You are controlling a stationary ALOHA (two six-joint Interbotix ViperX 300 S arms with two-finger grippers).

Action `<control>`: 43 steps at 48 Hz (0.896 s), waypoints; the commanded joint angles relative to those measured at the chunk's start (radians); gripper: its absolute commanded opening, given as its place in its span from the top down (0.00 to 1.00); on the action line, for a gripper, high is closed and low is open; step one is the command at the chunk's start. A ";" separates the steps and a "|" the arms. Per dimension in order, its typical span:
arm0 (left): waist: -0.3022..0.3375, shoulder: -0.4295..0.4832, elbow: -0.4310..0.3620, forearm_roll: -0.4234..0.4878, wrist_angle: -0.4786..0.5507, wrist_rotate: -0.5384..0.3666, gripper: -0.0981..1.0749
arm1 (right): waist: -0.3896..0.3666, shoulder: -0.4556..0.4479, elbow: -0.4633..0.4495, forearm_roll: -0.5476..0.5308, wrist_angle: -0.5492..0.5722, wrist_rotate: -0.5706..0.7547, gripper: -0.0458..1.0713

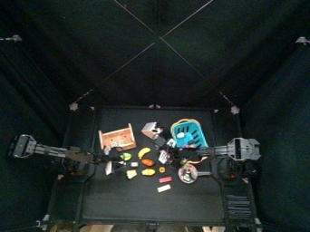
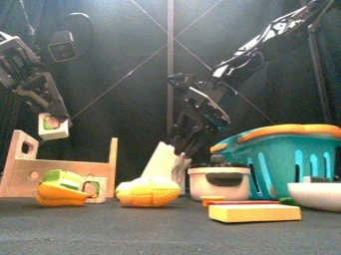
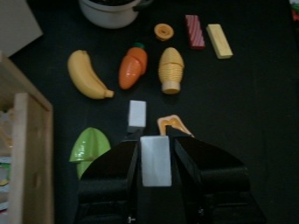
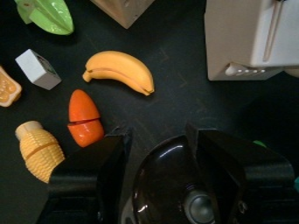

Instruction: Place white sushi piece in front of toolbox

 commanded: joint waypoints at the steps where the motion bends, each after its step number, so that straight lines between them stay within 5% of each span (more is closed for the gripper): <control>1: -0.006 0.025 -0.008 -0.017 -0.011 0.000 0.44 | 0.002 -0.038 -0.020 0.006 -0.003 0.002 0.18; 22: -0.003 0.190 -0.026 -0.041 -0.012 0.003 0.44 | 0.003 -0.020 -0.021 0.005 -0.003 0.002 0.18; 43: 0.035 0.325 -0.086 0.097 -0.005 -0.002 0.40 | 0.003 -0.006 -0.026 0.006 -0.003 0.002 0.18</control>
